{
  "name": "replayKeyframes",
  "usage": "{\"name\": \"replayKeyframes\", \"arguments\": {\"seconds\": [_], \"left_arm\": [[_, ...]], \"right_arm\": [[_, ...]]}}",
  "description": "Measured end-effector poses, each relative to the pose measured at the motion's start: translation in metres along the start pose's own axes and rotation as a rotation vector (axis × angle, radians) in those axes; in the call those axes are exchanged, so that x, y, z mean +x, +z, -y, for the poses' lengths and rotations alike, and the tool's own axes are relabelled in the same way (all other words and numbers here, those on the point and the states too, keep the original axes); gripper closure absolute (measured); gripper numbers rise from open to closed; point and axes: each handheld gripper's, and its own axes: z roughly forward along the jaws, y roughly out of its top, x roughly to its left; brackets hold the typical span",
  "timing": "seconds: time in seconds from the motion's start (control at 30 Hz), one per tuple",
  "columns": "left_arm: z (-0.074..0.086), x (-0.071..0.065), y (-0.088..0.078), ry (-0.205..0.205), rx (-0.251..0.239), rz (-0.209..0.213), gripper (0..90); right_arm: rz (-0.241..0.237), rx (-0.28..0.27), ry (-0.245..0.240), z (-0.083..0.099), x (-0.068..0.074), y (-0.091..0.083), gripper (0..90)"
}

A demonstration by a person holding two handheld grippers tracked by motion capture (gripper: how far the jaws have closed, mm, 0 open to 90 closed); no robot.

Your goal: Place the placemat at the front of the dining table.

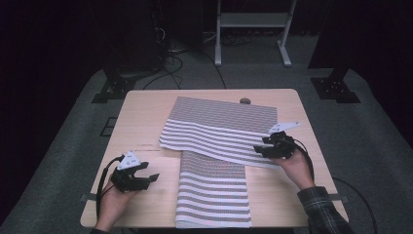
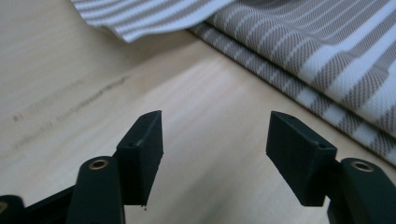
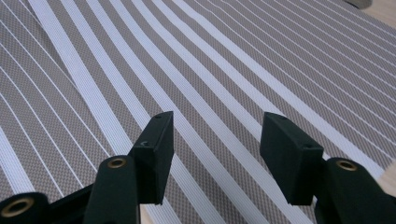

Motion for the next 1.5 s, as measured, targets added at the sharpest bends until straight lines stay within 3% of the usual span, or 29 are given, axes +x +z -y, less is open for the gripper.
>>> {"name": "replayKeyframes", "arguments": {"seconds": [0.17,0.27,0.5,0.67,0.87,1.07,1.3,1.5], "left_arm": [[-0.022,0.011,0.007,0.018,-0.013,-0.01,44.7],[-0.029,0.018,0.011,0.004,-0.027,-0.012,47.0],[-0.053,0.039,0.035,-0.005,-0.016,-0.003,58.5],[-0.063,0.049,0.053,0.001,-0.001,-0.016,61.6],[-0.062,0.052,0.078,-0.005,0.034,-0.017,57.9],[-0.055,0.051,0.091,-0.006,0.077,-0.012,55.0],[-0.048,0.053,0.097,-0.032,0.113,-0.004,54.1],[-0.047,0.055,0.099,-0.043,0.111,0.003,53.2]], "right_arm": [[0.017,0.022,0.017,0.013,-0.005,-0.004,43.8],[0.025,0.028,0.021,0.018,-0.006,-0.005,44.7],[0.052,0.06,0.015,0.03,-0.008,-0.006,66.5],[0.063,0.073,0.028,0.033,-0.009,-0.005,70.6],[0.078,0.115,0.03,0.036,-0.01,-0.001,72.1],[0.101,0.151,0.023,0.038,-0.01,0.002,74.5],[0.112,0.142,0.028,0.038,-0.012,0.004,75.4],[0.111,0.12,0.052,0.038,-0.018,0.006,74.9]]}}
